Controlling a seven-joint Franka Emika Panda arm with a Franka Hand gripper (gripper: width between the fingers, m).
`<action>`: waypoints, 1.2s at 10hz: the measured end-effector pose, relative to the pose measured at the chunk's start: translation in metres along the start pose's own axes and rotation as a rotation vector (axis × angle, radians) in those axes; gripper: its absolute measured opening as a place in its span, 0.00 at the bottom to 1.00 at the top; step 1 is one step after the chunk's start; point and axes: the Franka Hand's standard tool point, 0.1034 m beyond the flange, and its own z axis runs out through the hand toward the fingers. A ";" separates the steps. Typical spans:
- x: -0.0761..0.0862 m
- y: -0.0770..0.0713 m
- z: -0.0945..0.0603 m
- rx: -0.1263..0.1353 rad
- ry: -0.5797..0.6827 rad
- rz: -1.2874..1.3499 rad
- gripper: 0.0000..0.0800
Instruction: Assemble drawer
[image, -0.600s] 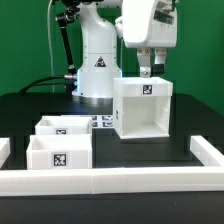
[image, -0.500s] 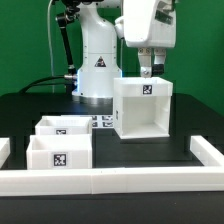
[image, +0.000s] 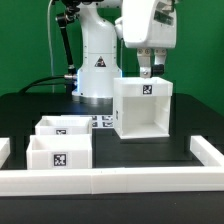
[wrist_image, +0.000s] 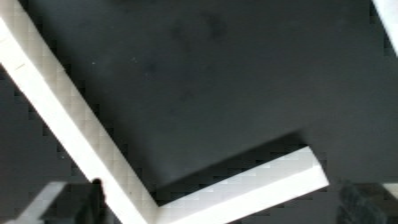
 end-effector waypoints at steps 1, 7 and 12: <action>-0.009 -0.016 0.000 0.013 -0.021 0.100 0.81; -0.010 -0.046 0.004 0.060 -0.103 0.650 0.81; -0.016 -0.085 -0.006 0.078 -0.103 0.803 0.81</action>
Offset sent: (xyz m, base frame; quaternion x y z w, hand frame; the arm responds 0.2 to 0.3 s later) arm -0.0444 0.0160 -0.0066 0.0797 -0.0761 0.3356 0.9355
